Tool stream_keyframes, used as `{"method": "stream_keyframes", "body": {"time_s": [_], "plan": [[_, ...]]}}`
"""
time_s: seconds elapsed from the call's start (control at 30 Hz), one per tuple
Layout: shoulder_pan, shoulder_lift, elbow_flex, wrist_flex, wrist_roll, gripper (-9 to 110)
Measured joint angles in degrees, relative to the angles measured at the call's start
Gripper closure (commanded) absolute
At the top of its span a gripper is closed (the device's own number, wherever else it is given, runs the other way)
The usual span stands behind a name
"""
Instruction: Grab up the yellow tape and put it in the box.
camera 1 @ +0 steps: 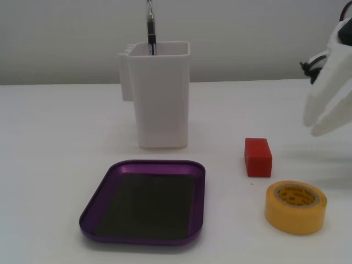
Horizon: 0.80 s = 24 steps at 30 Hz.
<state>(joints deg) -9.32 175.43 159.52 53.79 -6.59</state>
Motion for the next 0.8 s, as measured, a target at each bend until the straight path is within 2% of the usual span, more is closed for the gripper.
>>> {"method": "stream_keyframes", "body": {"time_s": [0.23,0.37,0.5,0.8], "plan": [[-6.94,-27.51,-22.24,10.28,0.0,100],[-8.7,-43.86,-31.29,11.25,0.0,88],[-8.79,-58.27,-36.47,11.25,0.0,79],[-9.05,-75.15,-43.15,10.72,0.0,78]]}}
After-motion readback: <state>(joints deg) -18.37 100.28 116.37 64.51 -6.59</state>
